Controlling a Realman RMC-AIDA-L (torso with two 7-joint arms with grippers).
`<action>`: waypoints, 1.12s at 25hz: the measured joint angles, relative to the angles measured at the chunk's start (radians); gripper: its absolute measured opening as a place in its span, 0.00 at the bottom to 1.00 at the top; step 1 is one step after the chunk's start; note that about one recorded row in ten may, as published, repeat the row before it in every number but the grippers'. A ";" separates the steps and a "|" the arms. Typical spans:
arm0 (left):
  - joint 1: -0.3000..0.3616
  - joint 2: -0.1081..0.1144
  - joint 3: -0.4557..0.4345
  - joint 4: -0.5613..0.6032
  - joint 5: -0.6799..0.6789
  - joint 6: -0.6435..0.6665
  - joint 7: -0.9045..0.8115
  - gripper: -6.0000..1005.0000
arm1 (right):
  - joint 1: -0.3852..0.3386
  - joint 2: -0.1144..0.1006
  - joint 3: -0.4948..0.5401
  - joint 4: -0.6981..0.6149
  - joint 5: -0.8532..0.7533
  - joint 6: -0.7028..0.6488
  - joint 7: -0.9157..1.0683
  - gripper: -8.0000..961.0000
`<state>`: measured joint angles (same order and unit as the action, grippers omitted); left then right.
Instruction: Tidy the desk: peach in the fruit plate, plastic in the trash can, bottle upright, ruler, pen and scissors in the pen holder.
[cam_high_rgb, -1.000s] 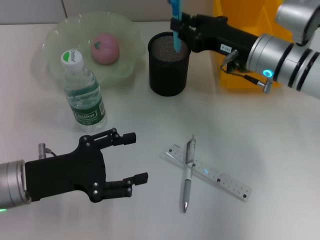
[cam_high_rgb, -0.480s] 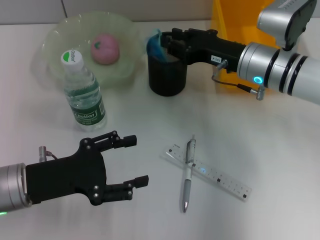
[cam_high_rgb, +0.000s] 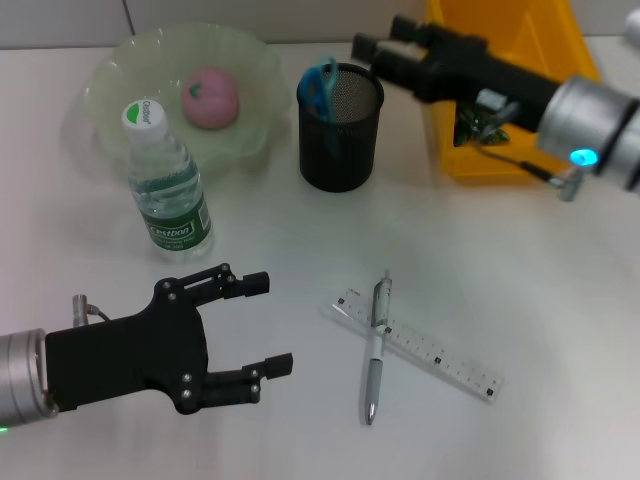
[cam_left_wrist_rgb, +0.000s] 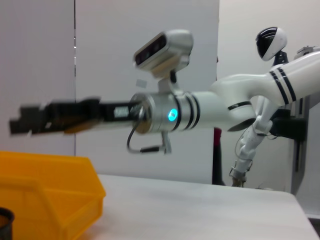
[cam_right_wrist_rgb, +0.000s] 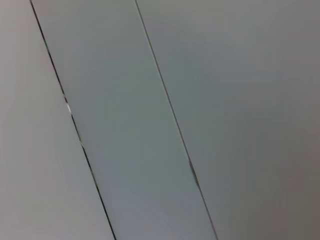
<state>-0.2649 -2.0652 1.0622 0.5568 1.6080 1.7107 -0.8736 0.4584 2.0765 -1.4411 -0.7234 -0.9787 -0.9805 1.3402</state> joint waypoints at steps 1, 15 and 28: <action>0.000 0.000 0.000 0.000 0.000 0.000 0.000 0.80 | -0.045 0.000 0.019 -0.088 -0.046 -0.015 0.065 0.66; 0.043 0.020 0.003 0.006 0.004 0.043 -0.034 0.80 | 0.097 -0.001 0.237 -0.824 -1.298 -0.682 1.168 0.79; 0.031 0.022 -0.010 0.010 0.076 0.020 -0.061 0.80 | 0.306 0.009 -0.057 -0.595 -1.461 -0.642 1.274 0.79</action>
<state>-0.2337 -2.0432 1.0521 0.5671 1.6836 1.7310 -0.9342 0.7649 2.0854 -1.4983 -1.3186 -2.4395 -1.6224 2.6144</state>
